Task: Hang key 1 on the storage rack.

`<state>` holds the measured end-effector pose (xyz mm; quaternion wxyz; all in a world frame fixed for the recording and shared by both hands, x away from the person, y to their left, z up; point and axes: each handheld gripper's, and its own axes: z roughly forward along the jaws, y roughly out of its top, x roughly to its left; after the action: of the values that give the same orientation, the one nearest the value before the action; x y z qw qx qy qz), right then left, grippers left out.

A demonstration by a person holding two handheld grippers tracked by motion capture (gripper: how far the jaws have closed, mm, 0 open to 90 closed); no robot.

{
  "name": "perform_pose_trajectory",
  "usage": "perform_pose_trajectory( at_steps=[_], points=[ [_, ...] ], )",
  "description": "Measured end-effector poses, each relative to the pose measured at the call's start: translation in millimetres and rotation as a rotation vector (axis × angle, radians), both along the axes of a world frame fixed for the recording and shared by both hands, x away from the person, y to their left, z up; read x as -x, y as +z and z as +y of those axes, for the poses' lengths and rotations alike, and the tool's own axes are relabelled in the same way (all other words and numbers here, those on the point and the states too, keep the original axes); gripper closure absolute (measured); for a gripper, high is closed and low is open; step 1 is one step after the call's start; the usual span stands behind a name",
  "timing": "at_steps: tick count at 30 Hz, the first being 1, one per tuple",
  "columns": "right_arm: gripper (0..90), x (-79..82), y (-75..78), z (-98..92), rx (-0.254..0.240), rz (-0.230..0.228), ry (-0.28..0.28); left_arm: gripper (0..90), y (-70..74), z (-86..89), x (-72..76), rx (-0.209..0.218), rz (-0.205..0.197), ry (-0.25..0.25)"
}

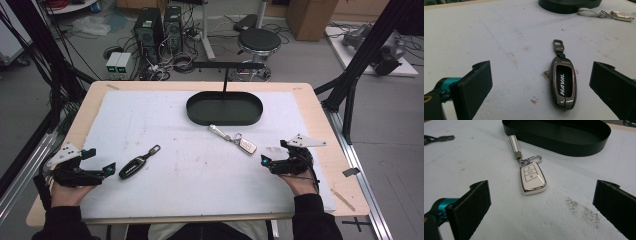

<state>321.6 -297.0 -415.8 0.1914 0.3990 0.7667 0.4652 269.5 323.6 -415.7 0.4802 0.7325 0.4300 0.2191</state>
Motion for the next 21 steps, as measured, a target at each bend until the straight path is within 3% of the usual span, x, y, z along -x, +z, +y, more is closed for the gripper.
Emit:
perform_pose_trajectory(
  at_steps=[5, 9, 21],
  points=[
    [0.7, -0.6, -1.1, -1.2, -0.003, 0.015, 0.0, 5.0, 0.7, -1.3, 1.2, 0.004, -0.005, -0.004],
    [0.7, 0.5, 0.0, -2.6, -0.032, 0.015, -0.004, 5.0, -0.1, -2.2, 2.9, 0.011, -0.003, -0.01],
    [0.7, -0.6, -0.5, 2.8, -0.007, 0.023, 0.014, 5.0, -2.3, -3.2, 1.7, 0.002, 0.009, -0.01]
  ],
)
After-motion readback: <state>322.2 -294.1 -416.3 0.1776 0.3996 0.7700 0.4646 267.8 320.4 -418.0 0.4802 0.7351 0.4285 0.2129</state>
